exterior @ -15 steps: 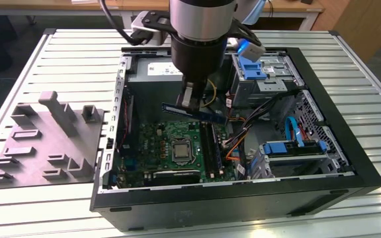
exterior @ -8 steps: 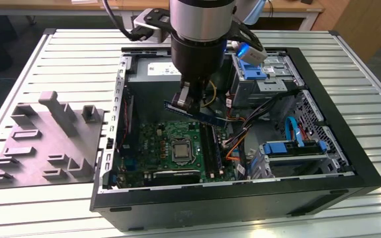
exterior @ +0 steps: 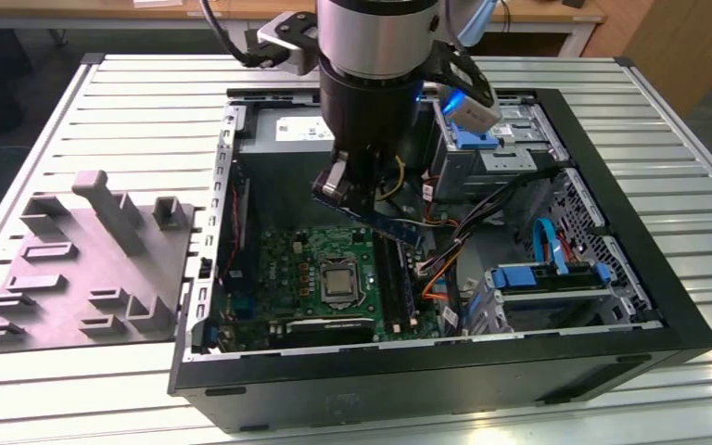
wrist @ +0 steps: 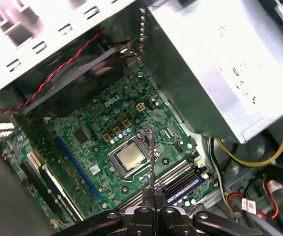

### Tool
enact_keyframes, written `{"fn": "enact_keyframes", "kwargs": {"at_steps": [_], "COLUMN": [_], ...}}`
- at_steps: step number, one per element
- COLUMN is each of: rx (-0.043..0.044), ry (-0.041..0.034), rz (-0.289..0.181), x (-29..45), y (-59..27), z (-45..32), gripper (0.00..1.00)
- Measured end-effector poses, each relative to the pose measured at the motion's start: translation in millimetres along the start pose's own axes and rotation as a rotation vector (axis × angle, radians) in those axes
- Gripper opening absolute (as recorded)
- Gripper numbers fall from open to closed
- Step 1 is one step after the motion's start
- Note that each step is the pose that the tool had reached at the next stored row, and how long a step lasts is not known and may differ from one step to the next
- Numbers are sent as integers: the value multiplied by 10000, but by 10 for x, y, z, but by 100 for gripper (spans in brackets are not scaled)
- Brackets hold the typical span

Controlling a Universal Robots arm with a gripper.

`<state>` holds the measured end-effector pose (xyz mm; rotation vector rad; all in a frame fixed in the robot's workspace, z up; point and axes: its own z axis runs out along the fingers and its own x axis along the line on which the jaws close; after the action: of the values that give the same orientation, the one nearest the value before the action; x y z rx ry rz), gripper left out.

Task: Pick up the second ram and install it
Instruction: 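Insert the second ram into the second slot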

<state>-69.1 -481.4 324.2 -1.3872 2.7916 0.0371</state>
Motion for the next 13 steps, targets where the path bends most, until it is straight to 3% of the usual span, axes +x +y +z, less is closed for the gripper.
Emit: {"fn": "enact_keyframes", "kwargs": {"at_steps": [13], "rx": [76], "ry": [-26], "rz": [2379], "x": [0], "y": [0], "z": [14], "gripper": [12]}}
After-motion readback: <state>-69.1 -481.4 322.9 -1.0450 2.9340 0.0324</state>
